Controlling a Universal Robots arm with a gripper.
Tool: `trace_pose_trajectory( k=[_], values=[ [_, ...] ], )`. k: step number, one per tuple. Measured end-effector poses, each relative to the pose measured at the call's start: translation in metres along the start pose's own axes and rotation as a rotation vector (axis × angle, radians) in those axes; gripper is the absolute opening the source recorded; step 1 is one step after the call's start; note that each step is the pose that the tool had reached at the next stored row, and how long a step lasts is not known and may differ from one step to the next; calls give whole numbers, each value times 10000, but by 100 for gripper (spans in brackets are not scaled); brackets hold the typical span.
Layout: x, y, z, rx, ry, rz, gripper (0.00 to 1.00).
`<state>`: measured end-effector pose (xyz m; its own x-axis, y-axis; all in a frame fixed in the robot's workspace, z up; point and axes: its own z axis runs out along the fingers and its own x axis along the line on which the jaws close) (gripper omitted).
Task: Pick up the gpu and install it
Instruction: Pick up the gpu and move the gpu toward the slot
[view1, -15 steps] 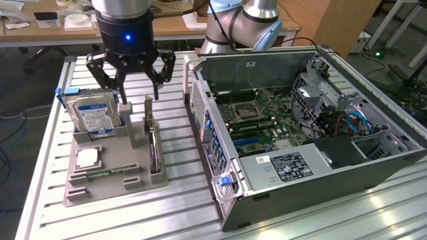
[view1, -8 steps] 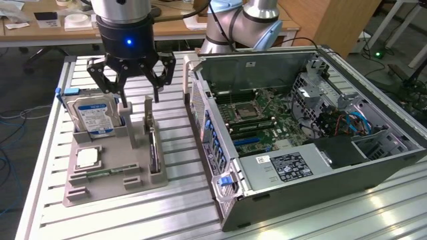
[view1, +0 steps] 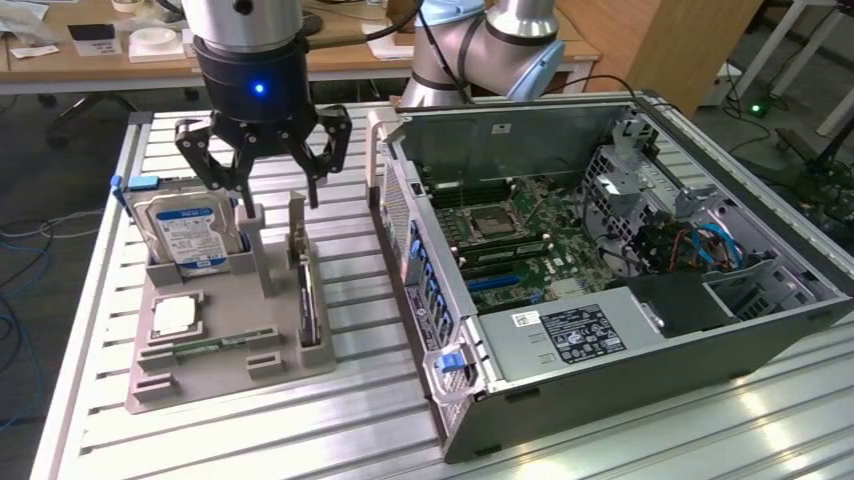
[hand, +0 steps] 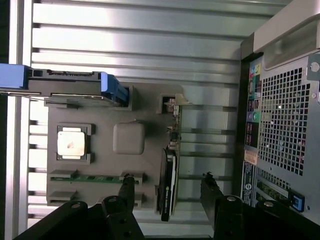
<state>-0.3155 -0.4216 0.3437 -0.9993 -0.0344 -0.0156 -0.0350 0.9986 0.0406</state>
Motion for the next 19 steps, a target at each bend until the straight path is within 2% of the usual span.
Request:
trace_pose_trajectory(
  k=[19],
  values=[
    [3, -30, 112, -4, 10, -47, 65]
  ],
)
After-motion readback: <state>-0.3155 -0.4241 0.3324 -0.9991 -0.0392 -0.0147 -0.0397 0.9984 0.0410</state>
